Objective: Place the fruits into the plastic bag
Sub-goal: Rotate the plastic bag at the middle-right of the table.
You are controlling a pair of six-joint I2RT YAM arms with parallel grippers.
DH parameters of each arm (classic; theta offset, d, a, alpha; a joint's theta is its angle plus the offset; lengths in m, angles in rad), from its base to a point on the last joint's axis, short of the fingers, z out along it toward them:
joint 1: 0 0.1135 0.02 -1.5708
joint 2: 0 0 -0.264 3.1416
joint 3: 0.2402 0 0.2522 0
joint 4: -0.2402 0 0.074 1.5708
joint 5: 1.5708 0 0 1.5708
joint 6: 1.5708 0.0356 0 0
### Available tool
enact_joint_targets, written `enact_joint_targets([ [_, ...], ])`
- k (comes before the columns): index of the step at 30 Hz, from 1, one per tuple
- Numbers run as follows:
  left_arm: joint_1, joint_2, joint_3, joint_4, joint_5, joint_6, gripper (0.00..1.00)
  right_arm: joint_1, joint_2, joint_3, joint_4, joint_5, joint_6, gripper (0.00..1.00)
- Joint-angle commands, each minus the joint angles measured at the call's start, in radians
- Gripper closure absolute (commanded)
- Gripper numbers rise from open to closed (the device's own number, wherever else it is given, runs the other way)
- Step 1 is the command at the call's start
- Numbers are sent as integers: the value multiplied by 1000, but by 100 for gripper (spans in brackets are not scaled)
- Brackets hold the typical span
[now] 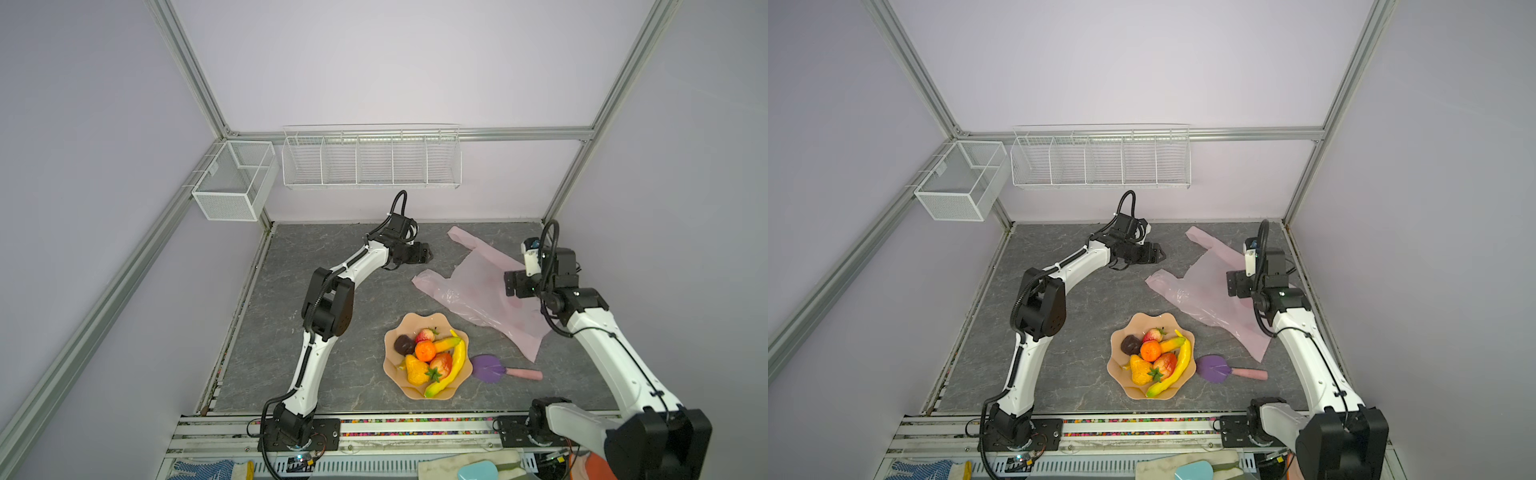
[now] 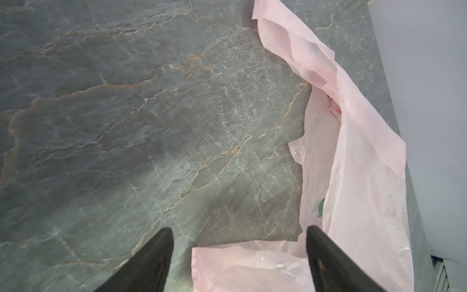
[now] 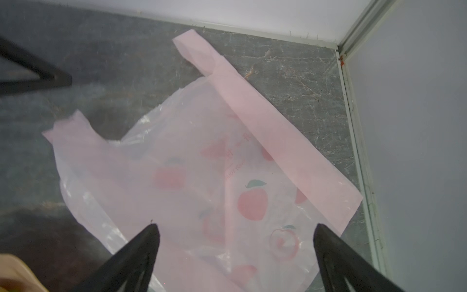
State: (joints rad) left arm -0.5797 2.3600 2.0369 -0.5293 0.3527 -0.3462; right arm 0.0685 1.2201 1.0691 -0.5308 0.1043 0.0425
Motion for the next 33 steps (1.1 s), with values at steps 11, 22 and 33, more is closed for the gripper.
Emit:
enact_joint_targets([
  [11,-84,50,22,-176,68,186,54,84,498,435,-381,-145,556,4],
  [22,-103,-135,-285,-30,151,175,66,250,887,855,-593,-86,563,9],
  [33,-59,-348,-357,-13,81,144,55,336,1012,953,-696,89,598,13],
])
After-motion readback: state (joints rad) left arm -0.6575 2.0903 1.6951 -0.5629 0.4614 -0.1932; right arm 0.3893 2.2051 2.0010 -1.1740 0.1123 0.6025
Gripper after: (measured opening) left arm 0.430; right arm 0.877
